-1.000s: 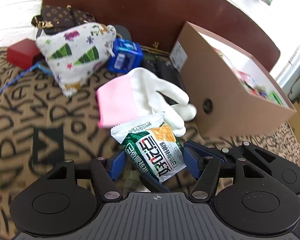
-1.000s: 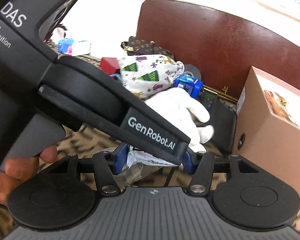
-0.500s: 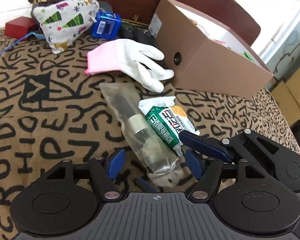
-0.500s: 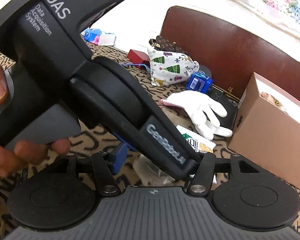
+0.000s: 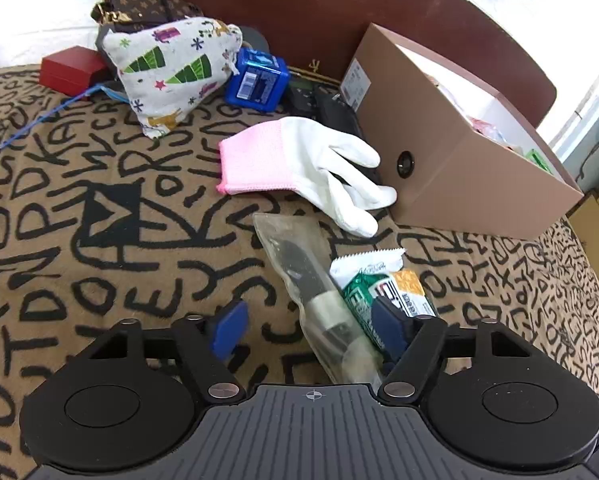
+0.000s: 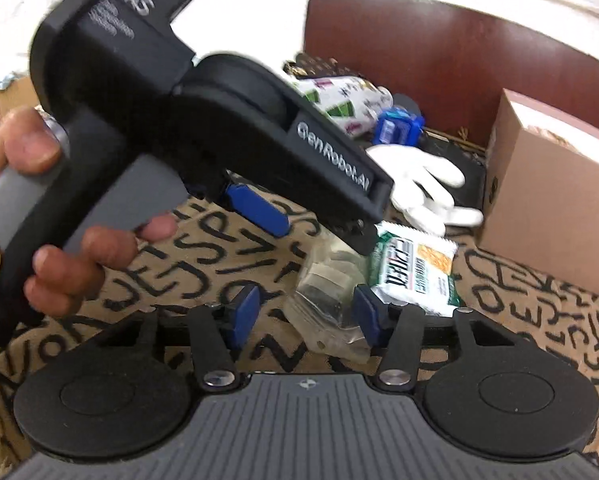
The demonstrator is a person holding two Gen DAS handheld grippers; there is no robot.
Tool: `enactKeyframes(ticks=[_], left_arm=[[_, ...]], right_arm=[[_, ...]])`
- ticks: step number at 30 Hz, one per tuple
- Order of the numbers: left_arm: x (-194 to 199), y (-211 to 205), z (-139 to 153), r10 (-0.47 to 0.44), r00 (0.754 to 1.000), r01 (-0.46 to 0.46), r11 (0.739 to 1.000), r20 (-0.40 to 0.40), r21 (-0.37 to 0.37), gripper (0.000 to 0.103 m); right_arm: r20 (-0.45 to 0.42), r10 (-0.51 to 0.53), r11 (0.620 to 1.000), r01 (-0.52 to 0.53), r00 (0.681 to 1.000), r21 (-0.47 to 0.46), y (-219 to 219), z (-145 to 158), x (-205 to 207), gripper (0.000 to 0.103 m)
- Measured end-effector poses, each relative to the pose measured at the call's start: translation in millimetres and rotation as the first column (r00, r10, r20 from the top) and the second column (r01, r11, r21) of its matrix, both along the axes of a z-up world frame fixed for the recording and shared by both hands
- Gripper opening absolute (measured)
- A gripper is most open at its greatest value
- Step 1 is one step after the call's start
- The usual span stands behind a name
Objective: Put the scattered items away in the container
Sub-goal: 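Close the left tool on the clear plastic pouch and lift it, then raise the clear pouch with the left tool away from the green snack packet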
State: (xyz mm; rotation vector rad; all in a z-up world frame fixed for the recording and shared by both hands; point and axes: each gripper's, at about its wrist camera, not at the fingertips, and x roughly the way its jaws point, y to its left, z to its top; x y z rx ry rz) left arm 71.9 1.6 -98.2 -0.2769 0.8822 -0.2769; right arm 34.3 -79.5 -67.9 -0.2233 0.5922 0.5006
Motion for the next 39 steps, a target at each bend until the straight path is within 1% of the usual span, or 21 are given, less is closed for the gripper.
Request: enactKeyframes(ticks=[1,2,5,6,8,10,11,12,13,15,17,21,23,26,27,28,29,32,33,35,39], left_arm=[[3.4,-1.5,-1.0,0.0,1.0,0.0,1.0,-0.002,0.002,0.076],[5.9,-3.4,-1.4,0.002,1.0,-0.002,1.0,-0.001,0.008,0.076],[14.3,-10.3,-1.5,-0.003,1.0,0.003,1.0,0.006,0.018,0.076],[16.9,-12.4,-1.5,-0.009,1.0,0.009,1.0,0.007,0.022,0.073],[22.0,-16.1,-2.4,-0.018,1.0,0.017,0.999,0.006,0.041,0.066],[24.5,-17.9,-3.2,-0.019,1.0,0.019,0.998,0.008,0.059,0.055],[24.8,-17.4,-3.4,-0.021,1.0,0.021,0.998,0.007,0.06,0.052],[24.5,-16.3,-3.6,-0.021,1.0,0.021,0.998,0.005,0.055,0.041],[23.8,-15.2,-3.9,-0.022,1.0,0.022,0.998,0.002,0.051,0.035],[21.1,-13.6,-4.4,-0.019,1.0,0.018,0.999,0.002,0.049,0.033],[17.7,-13.4,-4.2,-0.012,1.0,0.012,0.999,-0.002,0.049,0.032],[8.0,-16.4,-3.1,-0.015,1.0,0.015,0.998,-0.012,0.053,0.033],[1.3,-17.6,-2.8,-0.022,1.0,0.023,0.998,-0.022,0.051,0.034],[-9.5,-21.0,-2.5,-0.035,0.999,0.036,0.998,-0.034,0.044,0.04],[-13.2,-22.7,-2.4,-0.042,0.999,0.043,0.998,-0.035,0.042,0.052],[-16.8,-25.1,-2.8,-0.046,0.998,0.047,0.998,-0.032,0.046,0.059],[-19.9,-28.5,-3.5,-0.058,0.998,0.059,0.997,-0.025,0.055,0.061],[-26.7,-39.6,-3.8,-0.073,0.997,0.072,0.99,0.003,0.12,0.062],[-27.3,-41.7,-3.4,-0.076,0.997,0.075,0.989,0.004,0.128,0.061],[-27.7,-43.1,-3.2,-0.086,0.996,0.086,0.988,-0.001,0.126,0.061],[-29.6,-43.1,-2.4,-0.086,0.996,0.086,0.987,-0.004,0.136,0.055]], right_arm=[[0.0,-0.019,1.0,0.019,1.0,0.002,-2.0,1.1,-7.4,0.058],[-0.012,-0.037,0.999,0.037,0.999,0.004,-2.7,1.3,-6.2,0.058],[-0.057,-0.086,0.996,0.088,0.995,0.03,-6.6,-3.8,10.4,0.058],[-0.066,-0.095,0.995,0.097,0.993,0.037,-7.1,-4.0,13.5,0.058],[-0.069,-0.107,0.993,0.11,0.992,0.047,-5.7,-3.2,18.1,0.059],[-0.066,-0.112,0.992,0.115,0.992,0.048,-2.3,-2.5,20.8,0.059],[-0.068,-0.112,0.992,0.116,0.991,0.05,-0.6,-2.7,21.8,0.059],[-0.074,-0.11,0.992,0.114,0.991,0.052,0.9,-3.2,22.3,0.06],[-0.075,-0.108,0.992,0.112,0.991,0.052,2.3,-3.7,21.9,0.06],[-0.07,-0.096,0.994,0.1,0.993,0.045,3.9,-3.8,19.7,0.058],[-0.072,-0.086,0.995,0.089,0.994,0.044,3.0,-2.9,17.2,0.056],[-0.066,-0.049,0.998,0.051,0.997,0.025,1.6,0.0,6.0,0.056],[-0.062,-0.022,1.0,0.022,0.998,0.014,-4.9,2.6,-1.6,0.056],[-0.06,0.014,1.0,-0.014,0.998,-0.001,-9.5,4.6,-14.5,0.055],[-0.059,0.025,1.0,-0.026,0.998,-0.006,-10.6,5.9,-19.1,0.055],[-0.057,0.038,0.999,-0.039,0.998,-0.009,-12.6,6.4,-19.2,0.055],[-0.055,0.048,0.999,-0.049,0.997,-0.011,-14.9,6.1,-28.2,0.055],[-0.073,0.043,0.999,-0.042,0.996,0.014,-20.2,8.1,-36.5,0.057],[-0.083,0.031,0.999,-0.03,0.996,0.023,-20.6,9.6,-35.4,0.057],[-0.096,0.018,0.999,-0.015,0.995,0.034,-18.0,11.7,-37.3,0.064],[-0.097,-0.008,1.0,0.01,0.995,0.019,-10.1,6.1,-31.1,0.064]])
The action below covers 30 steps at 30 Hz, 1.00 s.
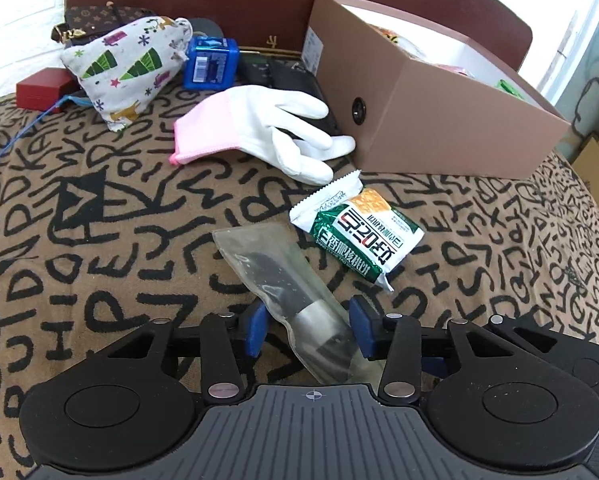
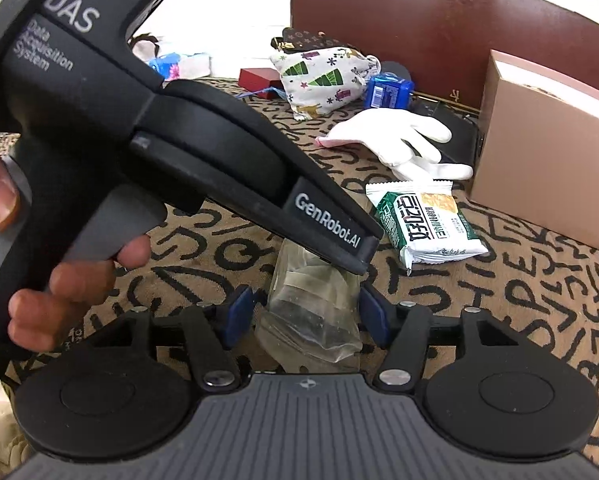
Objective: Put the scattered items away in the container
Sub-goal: 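Raise the clear pouch with the left tool away from the green snack packet, then carry the clear pouch with the left tool over the brown box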
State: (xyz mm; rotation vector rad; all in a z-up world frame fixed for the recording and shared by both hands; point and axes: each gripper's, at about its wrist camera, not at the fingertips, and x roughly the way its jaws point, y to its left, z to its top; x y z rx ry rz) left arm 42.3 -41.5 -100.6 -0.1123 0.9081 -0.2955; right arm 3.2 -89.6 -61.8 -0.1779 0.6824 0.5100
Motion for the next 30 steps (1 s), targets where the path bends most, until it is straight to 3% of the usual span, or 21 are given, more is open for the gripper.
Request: enactKeyframes(ticks=[4,6,8,9,10,19,30], left_arm=[[-2.2,0.0,0.7,-0.002,1.0,0.002,1.0,-0.004,0.0,0.054],[-2.8,-0.1,0.8,-0.002,1.0,0.002,1.0,-0.004,0.001,0.057],[-2.7,1.0,1.0,-0.001,1.0,0.001,1.0,-0.009,-0.006,0.057],[-3.0,1.2,1.5,-0.001,1.0,0.001,1.0,-0.01,-0.005,0.045],[-3.4,1.6,2.0,-0.003,1.0,0.003,1.0,-0.01,-0.004,0.041],[-2.8,4.6,1.3,-0.001,1.0,0.001,1.0,-0.022,-0.03,0.04],[-2.0,0.0,8.7,0.004,1.0,-0.004,1.0,-0.03,0.001,0.035]], right_arm=[[-0.012,-0.034,0.999,0.035,0.999,0.009,2.7,-1.9,5.3,0.063],[-0.006,-0.054,0.999,0.054,0.999,0.0,3.4,-3.1,6.7,0.054],[-0.001,-0.06,0.998,0.06,0.998,-0.006,3.1,-5.3,10.2,0.053],[-0.005,-0.06,0.998,0.06,0.998,-0.003,1.7,-4.3,9.5,0.052],[-0.006,-0.06,0.998,0.06,0.998,-0.003,0.8,-4.3,9.4,0.052],[-0.008,-0.066,0.998,0.066,0.998,-0.003,0.3,-5.8,10.0,0.054],[-0.009,-0.073,0.997,0.073,0.997,-0.002,-3.8,-1.5,10.8,0.04]])
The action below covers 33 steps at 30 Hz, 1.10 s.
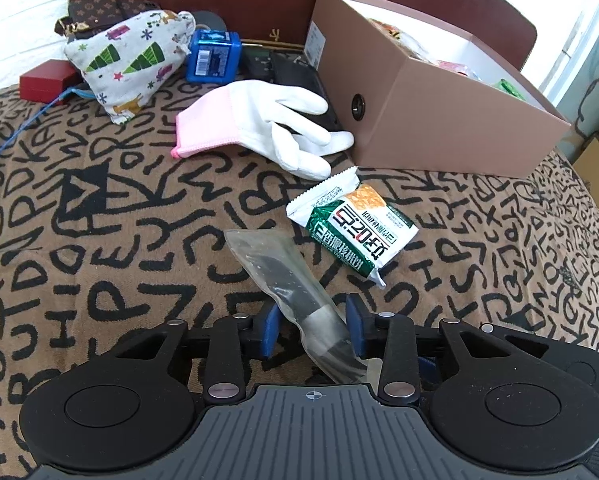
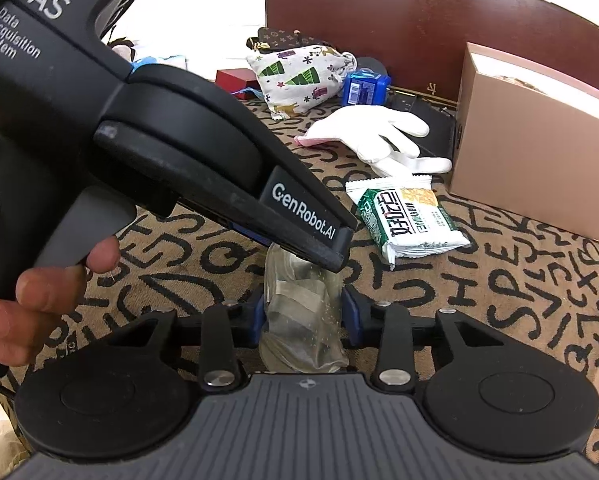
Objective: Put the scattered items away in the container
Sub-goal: 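Carry the clear pouch with the left tool over the brown box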
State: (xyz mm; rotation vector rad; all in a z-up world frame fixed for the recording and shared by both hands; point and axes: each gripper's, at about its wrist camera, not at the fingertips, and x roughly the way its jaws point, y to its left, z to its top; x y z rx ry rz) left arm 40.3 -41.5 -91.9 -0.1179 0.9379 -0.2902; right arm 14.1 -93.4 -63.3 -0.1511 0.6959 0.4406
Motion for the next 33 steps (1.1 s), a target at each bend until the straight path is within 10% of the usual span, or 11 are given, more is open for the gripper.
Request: enactKeyframes(ticks=[16,33], left_arm=[[-5.3,-18.5,29.6,-0.019,0.998,0.017,0.999,0.052,0.036,0.032],[15.0,-62.3,125.9,-0.078,0.937,0.065,0.997,0.34,0.05,0.032]], right_arm=[[0.01,-0.021,0.998,0.02,1.0,0.064,-17.2,17.1,-0.6,0.028],[0.285,-0.08,0.995,0.06,0.955,0.08,-43.5,93.5,18.8,0.028]])
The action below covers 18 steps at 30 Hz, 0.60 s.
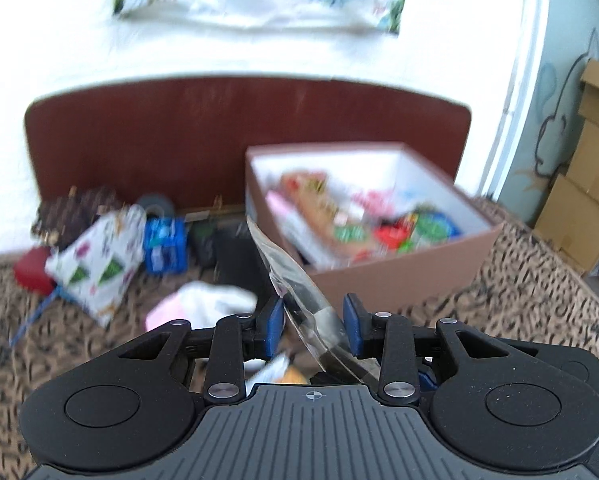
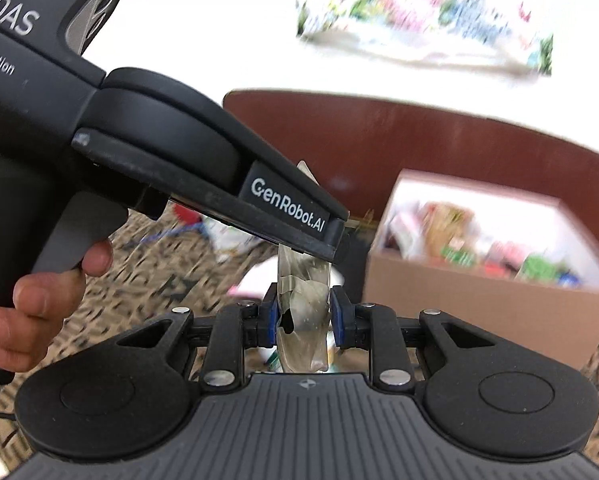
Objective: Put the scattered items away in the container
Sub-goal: 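Carry the clear pouch with the left tool over the brown box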
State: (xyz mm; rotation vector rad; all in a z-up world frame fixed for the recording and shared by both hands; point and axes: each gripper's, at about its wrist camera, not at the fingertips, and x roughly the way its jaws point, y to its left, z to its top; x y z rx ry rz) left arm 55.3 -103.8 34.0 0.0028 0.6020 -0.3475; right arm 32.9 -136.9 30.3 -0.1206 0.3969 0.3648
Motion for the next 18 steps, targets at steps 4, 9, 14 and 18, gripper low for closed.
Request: enactKeyframes(ticks=[4,9,14,18], left_arm=[[18.1,-13.3,16.9,-0.022,0.998,0.023,1.0,0.064,-0.007,0.032],[53.3,-29.8,29.8,-0.058,0.995,0.06,0.998,0.086,-0.025,0.032],[96.3,-41.8,28.5,-0.119,0.992,0.122,0.988,0.033,-0.094,0.028],[124.3,-52.3,20.7,-0.123,0.992,0.124,0.988,0.018,-0.088,0.029]], right_arm=[[0.061,-0.034,0.999,0.035,0.998,-0.006,-9.7,15.8,18.0,0.028],[0.102,-0.089,0.996,0.092,0.991,-0.016,-20.1,26.1,45.7,0.027],[0.104,-0.133,0.991,0.133,0.986,0.009,-34.1,25.4,72.2,0.023],[0.12,-0.165,0.984,0.171,0.979,-0.04,-31.5,20.2,93.6,0.023]])
